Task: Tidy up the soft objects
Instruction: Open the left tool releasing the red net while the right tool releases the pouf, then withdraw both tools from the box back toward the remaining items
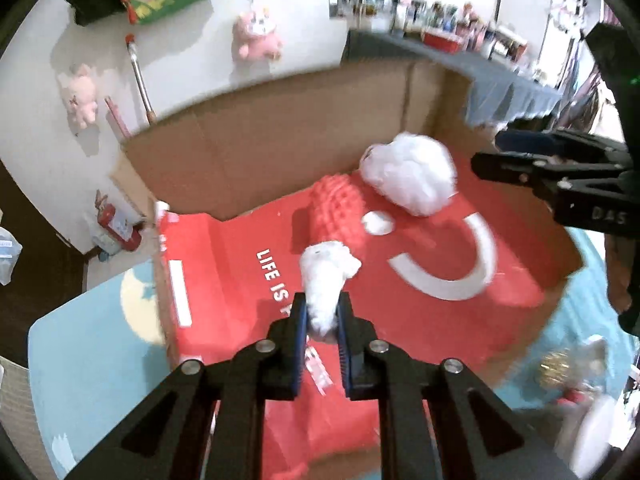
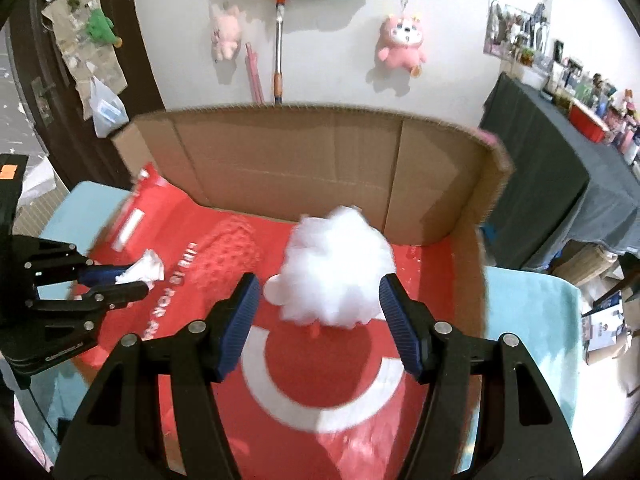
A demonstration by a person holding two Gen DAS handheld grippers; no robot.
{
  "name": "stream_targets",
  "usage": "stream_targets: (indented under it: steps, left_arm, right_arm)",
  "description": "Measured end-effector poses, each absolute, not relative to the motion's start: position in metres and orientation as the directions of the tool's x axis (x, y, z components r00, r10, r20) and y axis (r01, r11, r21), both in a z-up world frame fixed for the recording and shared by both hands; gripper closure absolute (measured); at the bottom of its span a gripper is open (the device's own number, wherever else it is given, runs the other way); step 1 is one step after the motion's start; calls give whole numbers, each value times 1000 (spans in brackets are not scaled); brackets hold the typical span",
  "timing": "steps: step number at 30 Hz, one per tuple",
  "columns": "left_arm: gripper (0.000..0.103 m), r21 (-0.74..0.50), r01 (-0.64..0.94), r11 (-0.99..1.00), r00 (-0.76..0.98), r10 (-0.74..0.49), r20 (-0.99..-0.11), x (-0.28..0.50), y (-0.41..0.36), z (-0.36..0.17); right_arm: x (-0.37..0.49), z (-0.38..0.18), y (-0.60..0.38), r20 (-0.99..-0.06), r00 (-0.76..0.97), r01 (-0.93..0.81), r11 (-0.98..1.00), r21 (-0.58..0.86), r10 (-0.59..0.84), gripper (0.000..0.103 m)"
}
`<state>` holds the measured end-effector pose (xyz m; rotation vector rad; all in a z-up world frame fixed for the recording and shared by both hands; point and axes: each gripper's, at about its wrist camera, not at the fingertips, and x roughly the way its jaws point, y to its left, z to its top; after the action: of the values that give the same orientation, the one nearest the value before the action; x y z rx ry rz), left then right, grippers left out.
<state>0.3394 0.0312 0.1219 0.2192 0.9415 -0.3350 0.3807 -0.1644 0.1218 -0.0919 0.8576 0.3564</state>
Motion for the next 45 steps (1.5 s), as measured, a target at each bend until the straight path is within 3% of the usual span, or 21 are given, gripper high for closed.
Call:
stream_targets:
  steps: [9,12,14,22,30,36,40,45]
  left_arm:
    - [88,41,365,930,667,-230,-709,220,28,168]
    - [88,29,367,930,686,-250,-683,175,25,160]
    - [88,2,371,929,689,-274,-671,149,21,153]
    - [88,-31,373,927,697,-302,-651,80,1,106]
    - [86,-40,413,910,659,-329,-676,78,-28,62]
    - [80,-39,409,912,647,-319,-692,87,-36,47]
    - [61,-42,389,920,647,-306,-698,91,-35,40]
    - [50,-57,387,920,653,-318,-688,85,-35,38]
  right_arm:
    - [269,180,-185,-652,687,-364,929,72,320,42]
    - [223,186,-192,-626,710,-370,927,58,322,32]
    - [188,184,-196,-597,736,-374,927,35,320,32]
    - [87,144,-206,-546,774,-368,930,23,320,29]
    - [58,90,-201,-599,742,-363,932,21,302,29]
    - [57,69,-206,-619,722,-359,932,46,309,29]
    - [58,58,-206,-632,708,-358,932,65,315,29]
    - [53,52,-205,-626,716,-360,932,48,309,29]
